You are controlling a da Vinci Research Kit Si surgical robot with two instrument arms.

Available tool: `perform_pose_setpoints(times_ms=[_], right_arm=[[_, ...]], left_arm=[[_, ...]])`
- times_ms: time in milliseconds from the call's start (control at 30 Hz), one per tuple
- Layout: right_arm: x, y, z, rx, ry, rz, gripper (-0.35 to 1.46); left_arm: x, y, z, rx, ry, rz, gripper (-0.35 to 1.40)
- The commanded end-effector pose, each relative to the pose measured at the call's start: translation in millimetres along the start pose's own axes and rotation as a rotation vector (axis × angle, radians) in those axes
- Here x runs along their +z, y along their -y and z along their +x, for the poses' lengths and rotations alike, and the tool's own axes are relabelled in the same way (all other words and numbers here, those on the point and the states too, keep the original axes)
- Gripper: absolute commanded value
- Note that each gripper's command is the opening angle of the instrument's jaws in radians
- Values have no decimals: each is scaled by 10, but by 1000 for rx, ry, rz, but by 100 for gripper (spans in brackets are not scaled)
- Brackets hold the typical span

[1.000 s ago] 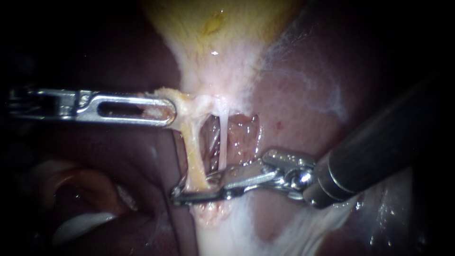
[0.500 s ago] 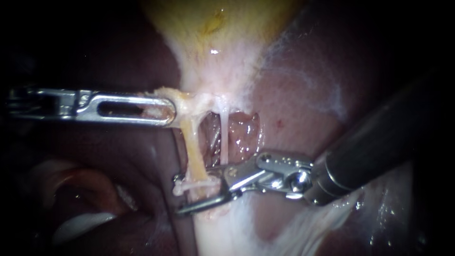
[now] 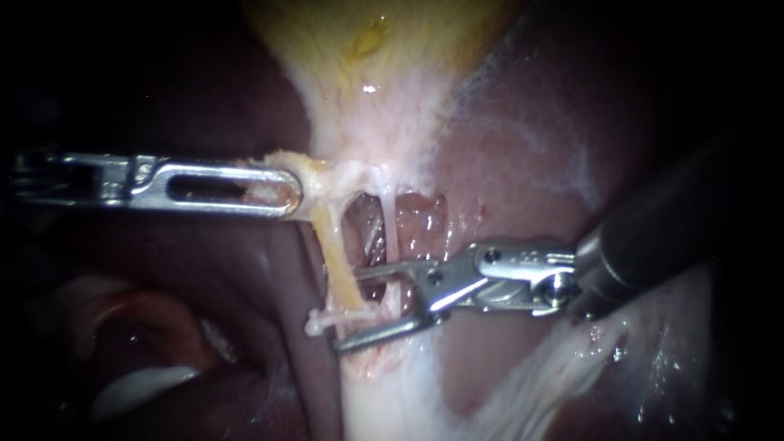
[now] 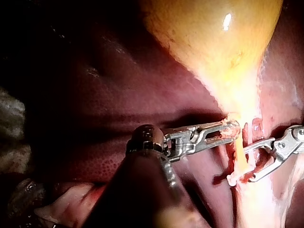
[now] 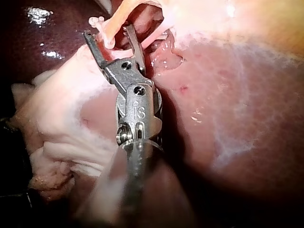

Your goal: Going back first clip left tube

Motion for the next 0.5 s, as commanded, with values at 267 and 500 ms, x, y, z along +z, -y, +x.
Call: perform_pose_setpoints(times_ms=[267,500], right_arm=[[-53,9,14,-15,-4,-15,50],[-103,18,36,-33,-6,-40,50]], left_arm=[[-1,0,0,0,-1,1,-35],[-2,-1,0,1,-1,2,-35]])
